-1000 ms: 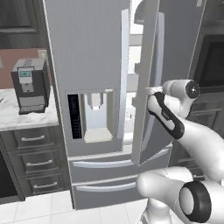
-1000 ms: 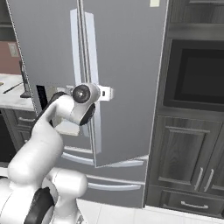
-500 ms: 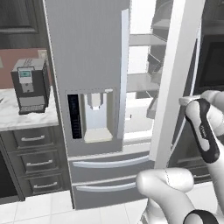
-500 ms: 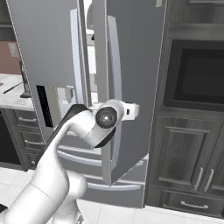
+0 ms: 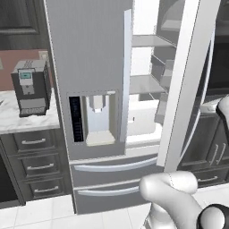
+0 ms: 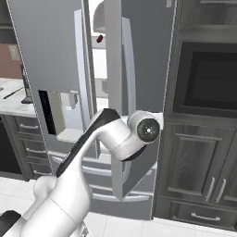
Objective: Retrieve the sausage and cheese from the fridge and place them on the cutting board on the counter.
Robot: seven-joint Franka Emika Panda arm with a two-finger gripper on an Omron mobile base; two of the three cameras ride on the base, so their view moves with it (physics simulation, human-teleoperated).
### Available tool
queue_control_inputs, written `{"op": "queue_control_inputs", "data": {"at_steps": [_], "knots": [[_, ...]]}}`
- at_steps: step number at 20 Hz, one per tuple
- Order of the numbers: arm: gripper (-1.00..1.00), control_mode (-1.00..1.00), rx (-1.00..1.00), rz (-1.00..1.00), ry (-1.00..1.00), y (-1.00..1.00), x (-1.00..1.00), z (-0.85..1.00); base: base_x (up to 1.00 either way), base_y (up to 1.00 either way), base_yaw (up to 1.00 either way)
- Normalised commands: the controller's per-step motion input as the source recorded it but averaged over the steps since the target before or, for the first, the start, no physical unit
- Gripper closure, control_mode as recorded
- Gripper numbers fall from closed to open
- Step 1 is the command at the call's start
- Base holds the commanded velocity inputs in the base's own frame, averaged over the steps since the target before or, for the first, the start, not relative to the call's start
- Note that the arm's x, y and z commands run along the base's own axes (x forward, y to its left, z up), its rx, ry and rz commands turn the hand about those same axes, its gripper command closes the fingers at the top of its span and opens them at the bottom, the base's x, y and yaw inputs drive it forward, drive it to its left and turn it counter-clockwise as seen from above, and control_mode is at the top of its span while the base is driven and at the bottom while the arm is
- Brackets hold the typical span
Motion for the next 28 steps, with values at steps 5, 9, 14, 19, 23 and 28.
{"op": "queue_control_inputs", "data": {"at_steps": [5,9,14,19,23,28], "knots": [[-1.00,-1.00,-0.03,0.20,0.07,0.00,0.21,-0.06,0.00,0.00,0.00],[-1.00,-1.00,-0.06,0.03,-0.12,0.07,-0.68,0.00,0.00,0.00,0.00],[-1.00,-1.00,-0.14,-0.10,-0.44,0.69,-1.00,0.00,0.00,0.00,0.00],[-1.00,-1.00,-0.26,-0.27,-0.38,1.00,-0.76,0.00,0.00,0.00,0.00],[-1.00,-1.00,-0.35,-0.20,-0.01,0.98,-0.19,0.09,0.00,0.00,0.00],[-1.00,-1.00,-0.38,0.05,0.00,0.81,-0.01,0.02,0.00,0.00,0.00]]}}
